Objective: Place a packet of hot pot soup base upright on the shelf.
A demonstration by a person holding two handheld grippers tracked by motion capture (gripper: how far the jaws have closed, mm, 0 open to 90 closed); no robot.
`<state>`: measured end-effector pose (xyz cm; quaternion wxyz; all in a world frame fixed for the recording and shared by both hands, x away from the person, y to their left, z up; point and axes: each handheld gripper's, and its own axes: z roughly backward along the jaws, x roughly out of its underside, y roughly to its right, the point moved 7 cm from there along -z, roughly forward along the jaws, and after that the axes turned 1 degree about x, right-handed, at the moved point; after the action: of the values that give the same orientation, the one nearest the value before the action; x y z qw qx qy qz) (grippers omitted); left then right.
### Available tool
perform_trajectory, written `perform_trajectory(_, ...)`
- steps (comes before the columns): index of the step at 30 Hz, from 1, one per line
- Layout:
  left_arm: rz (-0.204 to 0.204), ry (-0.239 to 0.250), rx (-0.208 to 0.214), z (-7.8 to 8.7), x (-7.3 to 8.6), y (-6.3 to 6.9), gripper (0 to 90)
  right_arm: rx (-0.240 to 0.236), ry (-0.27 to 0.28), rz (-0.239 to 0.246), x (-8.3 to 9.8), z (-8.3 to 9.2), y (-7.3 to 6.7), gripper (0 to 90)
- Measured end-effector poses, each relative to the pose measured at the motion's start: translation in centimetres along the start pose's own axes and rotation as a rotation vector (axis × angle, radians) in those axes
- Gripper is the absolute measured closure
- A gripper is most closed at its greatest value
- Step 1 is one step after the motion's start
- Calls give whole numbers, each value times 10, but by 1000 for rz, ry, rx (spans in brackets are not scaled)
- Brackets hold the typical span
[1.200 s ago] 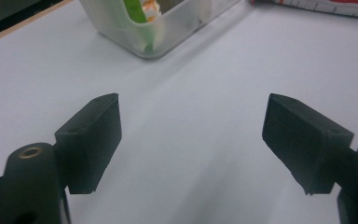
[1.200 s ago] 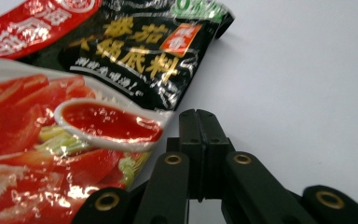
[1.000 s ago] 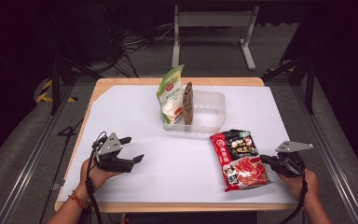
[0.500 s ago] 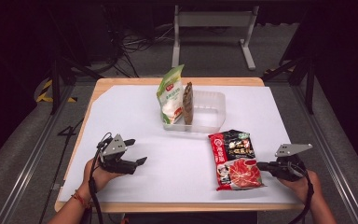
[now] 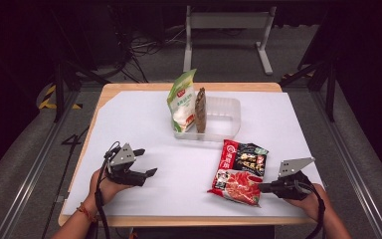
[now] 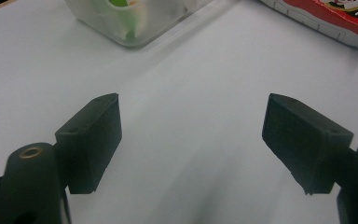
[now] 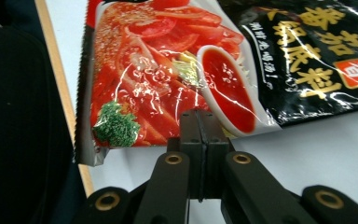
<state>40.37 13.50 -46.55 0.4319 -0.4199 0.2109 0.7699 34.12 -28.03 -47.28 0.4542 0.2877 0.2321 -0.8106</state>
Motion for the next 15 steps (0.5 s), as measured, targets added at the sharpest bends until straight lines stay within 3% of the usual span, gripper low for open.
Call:
perform_trajectory(6, 0, -2, -1, 0, 0, 0, 205, -48, -7, 29, -4, -5, -11, 900)
perform_trajectory(8, 0, 0, -2, 0, 0, 0, 206, -63, 3, 31, -5, -4, -11, 833)
perform_trajectory(9, 0, 2, -3, 1, 0, 0, 206, -70, 14, 29, -6, -1, -11, 757)
perform_trajectory(11, 1, 3, -4, 1, 0, -1, 205, -55, 25, 24, -7, 1, -9, 713)
perform_trajectory(13, 4, 6, -5, 1, 0, -2, 206, 14, 68, -29, -9, 8, 3, 579)
perform_trajectory(14, 4, 6, -5, 1, 0, -2, 205, 77, 74, -60, -9, 9, 11, 520)
perform_trajectory(15, 6, 6, -5, 1, 0, -2, 205, 108, 76, -101, -8, 10, 18, 516)
